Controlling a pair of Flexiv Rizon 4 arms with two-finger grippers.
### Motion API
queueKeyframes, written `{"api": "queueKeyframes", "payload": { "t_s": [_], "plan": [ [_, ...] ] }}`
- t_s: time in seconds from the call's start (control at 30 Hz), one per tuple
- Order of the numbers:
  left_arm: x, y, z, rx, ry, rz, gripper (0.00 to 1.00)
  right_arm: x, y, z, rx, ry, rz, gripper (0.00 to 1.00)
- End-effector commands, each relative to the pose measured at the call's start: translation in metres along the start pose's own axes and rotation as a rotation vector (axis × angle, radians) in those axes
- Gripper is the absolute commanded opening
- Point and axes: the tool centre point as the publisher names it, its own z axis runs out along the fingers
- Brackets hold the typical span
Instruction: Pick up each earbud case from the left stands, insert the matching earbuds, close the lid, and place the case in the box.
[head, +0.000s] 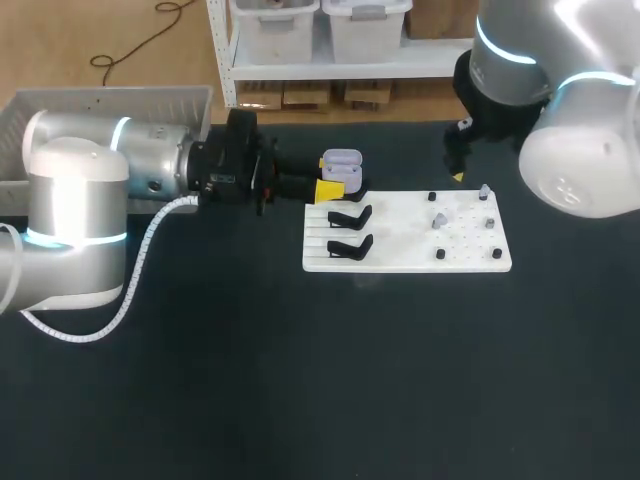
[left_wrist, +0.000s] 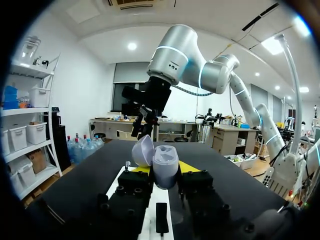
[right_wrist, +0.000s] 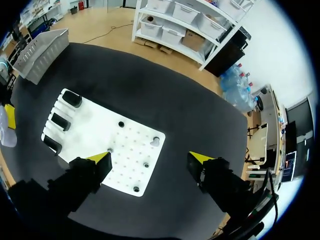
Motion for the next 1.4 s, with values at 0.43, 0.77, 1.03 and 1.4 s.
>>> {"api": "queueKeyframes", "payload": {
  "t_s": [0.43, 0.77, 1.03, 1.4],
  "plan": [
    [0.001, 0.000, 0.000, 0.000, -0.001, 0.001, 0.00, 0.001, -0.019, 0.038, 0.093, 0.045, -0.023, 1.00],
    [0.001, 0.000, 0.000, 0.000, -0.001, 0.001, 0.00, 0.003, -0.013, 0.053, 0.112, 0.087, -0.093, 1.00],
    [0.001, 0.000, 0.000, 0.000, -0.001, 0.001, 0.00, 0.004, -0.010, 0.065, 0.109, 0.116, -0.102, 0.87],
    [0.001, 0.000, 0.000, 0.000, -0.001, 0.001, 0.00, 0.006, -0.011, 0.073, 0.107, 0.159, -0.013, 0.48]
  ]
}}
